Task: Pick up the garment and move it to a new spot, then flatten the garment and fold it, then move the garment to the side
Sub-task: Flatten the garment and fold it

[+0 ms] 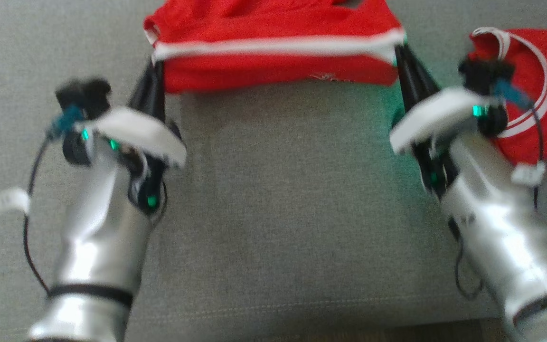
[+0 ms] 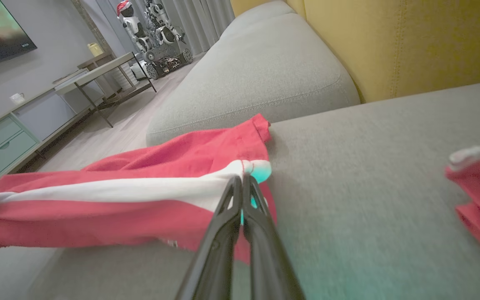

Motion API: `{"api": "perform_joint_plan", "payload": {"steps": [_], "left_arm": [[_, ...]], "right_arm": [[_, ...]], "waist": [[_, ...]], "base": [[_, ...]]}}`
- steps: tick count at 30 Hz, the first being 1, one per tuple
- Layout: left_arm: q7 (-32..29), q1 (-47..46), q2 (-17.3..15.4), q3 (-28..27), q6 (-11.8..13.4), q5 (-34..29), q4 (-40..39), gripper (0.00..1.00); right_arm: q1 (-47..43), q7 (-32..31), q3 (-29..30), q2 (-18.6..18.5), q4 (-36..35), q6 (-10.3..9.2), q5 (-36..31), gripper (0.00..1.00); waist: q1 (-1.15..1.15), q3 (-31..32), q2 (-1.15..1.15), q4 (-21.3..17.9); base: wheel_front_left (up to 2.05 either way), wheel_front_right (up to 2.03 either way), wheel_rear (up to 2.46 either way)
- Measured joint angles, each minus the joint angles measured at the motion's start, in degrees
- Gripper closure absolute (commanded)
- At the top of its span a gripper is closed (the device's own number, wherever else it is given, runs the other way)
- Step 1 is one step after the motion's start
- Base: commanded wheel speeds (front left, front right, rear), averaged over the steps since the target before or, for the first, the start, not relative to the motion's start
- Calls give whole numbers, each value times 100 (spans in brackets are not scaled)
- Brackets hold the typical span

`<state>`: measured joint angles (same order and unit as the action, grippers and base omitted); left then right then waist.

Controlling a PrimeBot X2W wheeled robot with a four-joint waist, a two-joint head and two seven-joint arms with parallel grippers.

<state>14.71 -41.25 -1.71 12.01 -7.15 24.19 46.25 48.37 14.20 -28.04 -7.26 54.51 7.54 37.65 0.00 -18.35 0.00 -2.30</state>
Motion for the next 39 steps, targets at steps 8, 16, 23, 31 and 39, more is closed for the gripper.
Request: {"api": "perform_joint_plan", "payload": {"steps": [8, 16, 23, 31, 39], "left_arm": [[-1, 1771, -1, 40, -36, -215, -1238, 100], [-1, 2883, -157, 355, -42, -383, -2102, 100], [-2, 3945, -346, 400, 3, -393, -2824, 100], [-399, 4975, -437, 386, 323, -314, -3852, 100], [-814, 5082, -498, 391, 433, -203, -4263, 100]], "right_arm": [[-2179, 0, 772, -46, -1529, 0, -599, 100], [-4282, -488, 1686, 87, -3492, 0, -1158, 100], [-6038, -1684, 2349, 424, -5571, 0, -1679, 100], [-7103, -2329, 2585, 504, -6846, 0, -1726, 100], [-6962, -2459, 2683, 510, -6842, 0, -1809, 100]], "waist": [[0, 436, 0, -60], [0, 885, 0, 1], [0, 1236, 0, 85], [-1, 1623, 0, 117], [-1, 1668, 0, 214]], "base": [[0, 0, 0], [0, 0, 0], [0, 0, 0], [0, 0, 0], [0, 0, 0]]}}
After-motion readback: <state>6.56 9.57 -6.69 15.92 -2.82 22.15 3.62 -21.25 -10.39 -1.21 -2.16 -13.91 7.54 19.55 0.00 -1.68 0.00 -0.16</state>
